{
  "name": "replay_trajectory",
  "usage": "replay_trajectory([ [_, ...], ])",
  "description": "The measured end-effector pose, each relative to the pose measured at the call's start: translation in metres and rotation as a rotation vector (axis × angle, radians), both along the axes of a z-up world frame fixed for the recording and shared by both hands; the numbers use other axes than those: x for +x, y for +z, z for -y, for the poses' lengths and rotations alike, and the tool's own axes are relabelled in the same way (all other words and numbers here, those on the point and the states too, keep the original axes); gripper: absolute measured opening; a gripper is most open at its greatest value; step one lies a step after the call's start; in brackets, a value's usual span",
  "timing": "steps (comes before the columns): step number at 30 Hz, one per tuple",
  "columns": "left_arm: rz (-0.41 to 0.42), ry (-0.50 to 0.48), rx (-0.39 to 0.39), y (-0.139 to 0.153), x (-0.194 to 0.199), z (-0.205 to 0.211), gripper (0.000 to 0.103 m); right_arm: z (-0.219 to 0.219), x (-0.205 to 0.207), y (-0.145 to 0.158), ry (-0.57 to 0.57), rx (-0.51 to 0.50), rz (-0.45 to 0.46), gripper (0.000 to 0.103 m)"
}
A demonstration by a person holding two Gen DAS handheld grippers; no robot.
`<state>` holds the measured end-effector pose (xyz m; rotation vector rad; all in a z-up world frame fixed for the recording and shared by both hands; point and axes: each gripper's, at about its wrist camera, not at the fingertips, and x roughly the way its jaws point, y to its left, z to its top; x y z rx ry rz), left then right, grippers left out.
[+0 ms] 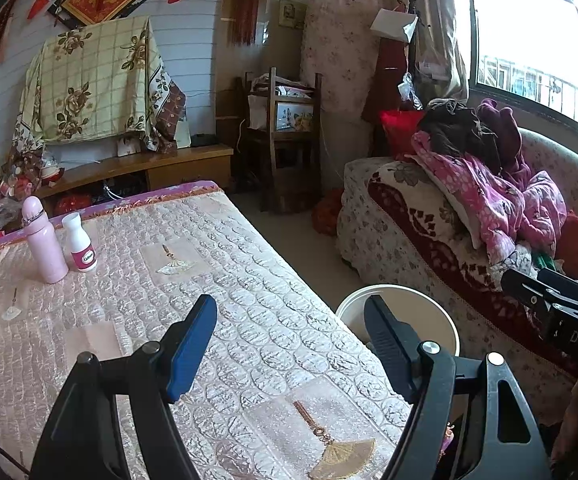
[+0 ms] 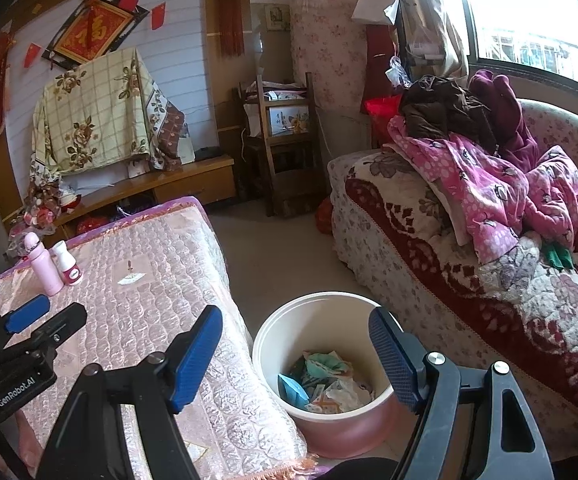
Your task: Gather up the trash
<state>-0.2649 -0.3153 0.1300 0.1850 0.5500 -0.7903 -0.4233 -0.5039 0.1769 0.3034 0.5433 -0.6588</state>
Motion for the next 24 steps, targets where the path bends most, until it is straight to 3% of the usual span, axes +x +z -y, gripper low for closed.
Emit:
replay_trajectory([
  [24,-0.022,-0.024,-0.005,-0.0059,0.0000,0.0054,0.077,0.0070,0.0017,-0.0057,-0.012,0.017,-0.019,0.079],
])
